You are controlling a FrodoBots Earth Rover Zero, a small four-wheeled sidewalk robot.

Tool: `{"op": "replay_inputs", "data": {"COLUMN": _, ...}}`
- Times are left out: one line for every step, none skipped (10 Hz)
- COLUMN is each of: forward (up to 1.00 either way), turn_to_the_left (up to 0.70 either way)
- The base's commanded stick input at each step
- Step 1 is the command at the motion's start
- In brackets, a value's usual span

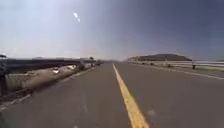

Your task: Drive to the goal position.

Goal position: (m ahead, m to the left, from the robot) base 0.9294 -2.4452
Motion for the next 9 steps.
{"op": "replay_inputs", "data": {"forward": 0.50, "turn_to_the_left": 0.00}}
{"op": "replay_inputs", "data": {"forward": 0.50, "turn_to_the_left": 0.00}}
{"op": "replay_inputs", "data": {"forward": 0.50, "turn_to_the_left": 0.00}}
{"op": "replay_inputs", "data": {"forward": 0.50, "turn_to_the_left": 0.00}}
{"op": "replay_inputs", "data": {"forward": 0.50, "turn_to_the_left": 0.00}}
{"op": "replay_inputs", "data": {"forward": 0.50, "turn_to_the_left": 0.00}}
{"op": "replay_inputs", "data": {"forward": 0.50, "turn_to_the_left": 0.00}}
{"op": "replay_inputs", "data": {"forward": 0.50, "turn_to_the_left": 0.00}}
{"op": "replay_inputs", "data": {"forward": 0.50, "turn_to_the_left": 0.00}}
